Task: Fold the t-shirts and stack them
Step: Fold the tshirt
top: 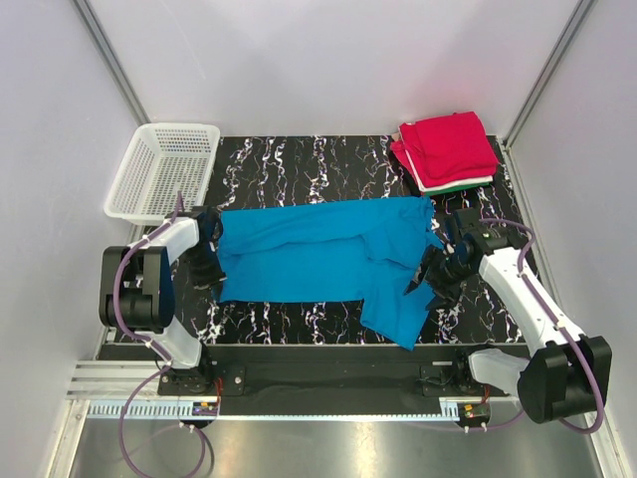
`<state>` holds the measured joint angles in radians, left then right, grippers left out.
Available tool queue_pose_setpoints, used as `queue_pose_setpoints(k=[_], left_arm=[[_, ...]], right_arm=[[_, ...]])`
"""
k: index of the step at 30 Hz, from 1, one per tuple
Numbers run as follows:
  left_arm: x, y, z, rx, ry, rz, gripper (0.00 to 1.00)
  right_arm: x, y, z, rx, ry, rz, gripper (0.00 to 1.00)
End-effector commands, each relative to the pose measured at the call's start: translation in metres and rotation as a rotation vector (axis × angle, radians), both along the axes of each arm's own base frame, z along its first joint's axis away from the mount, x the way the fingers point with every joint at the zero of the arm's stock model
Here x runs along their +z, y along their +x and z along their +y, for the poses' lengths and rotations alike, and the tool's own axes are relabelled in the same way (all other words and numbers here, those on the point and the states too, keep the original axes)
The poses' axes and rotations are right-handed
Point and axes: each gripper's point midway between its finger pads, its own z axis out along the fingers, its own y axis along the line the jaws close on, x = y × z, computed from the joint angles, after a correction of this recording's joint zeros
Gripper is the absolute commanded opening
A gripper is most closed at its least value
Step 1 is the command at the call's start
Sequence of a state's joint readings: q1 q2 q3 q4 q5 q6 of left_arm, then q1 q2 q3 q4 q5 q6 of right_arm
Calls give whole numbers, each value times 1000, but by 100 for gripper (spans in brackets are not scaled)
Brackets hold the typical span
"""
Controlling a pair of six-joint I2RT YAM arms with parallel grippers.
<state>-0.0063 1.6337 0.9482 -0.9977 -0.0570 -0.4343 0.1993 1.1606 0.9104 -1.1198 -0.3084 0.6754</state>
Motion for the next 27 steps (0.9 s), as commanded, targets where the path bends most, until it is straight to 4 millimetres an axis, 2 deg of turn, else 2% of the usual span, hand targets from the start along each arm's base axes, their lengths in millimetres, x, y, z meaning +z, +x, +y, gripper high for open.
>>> queue_pose_setpoints(k=[1, 3, 9, 12, 14, 17, 20, 27], left_arm=[[7, 7, 1, -18, -9, -11, 29], [8, 8, 0, -17, -12, -18, 34], [9, 12, -5, -15, -41, -38, 34], [8, 13, -7, -15, -52, -41, 34], [9, 14, -6, -17, -49, -45, 34], [8, 15, -7, -19, -52, -53, 34], [7, 16, -11, -17, -76, -56, 34], [3, 21, -15, -17, -101, -44, 32]], right_arm=[[10, 10, -9, 4, -67, -42, 69], [8, 8, -11, -5, -76, -29, 69], [3, 1, -14, -39, -81, -35, 66], [-12, -9, -19, -50, -100, -30, 63], [-24, -25, -26, -52, -134, 29, 64], [-23, -33, -20, -70, -95, 25, 64], [-19, -31, -22, -112, -96, -24, 64], [-10, -26, -19, -100, -85, -14, 65]])
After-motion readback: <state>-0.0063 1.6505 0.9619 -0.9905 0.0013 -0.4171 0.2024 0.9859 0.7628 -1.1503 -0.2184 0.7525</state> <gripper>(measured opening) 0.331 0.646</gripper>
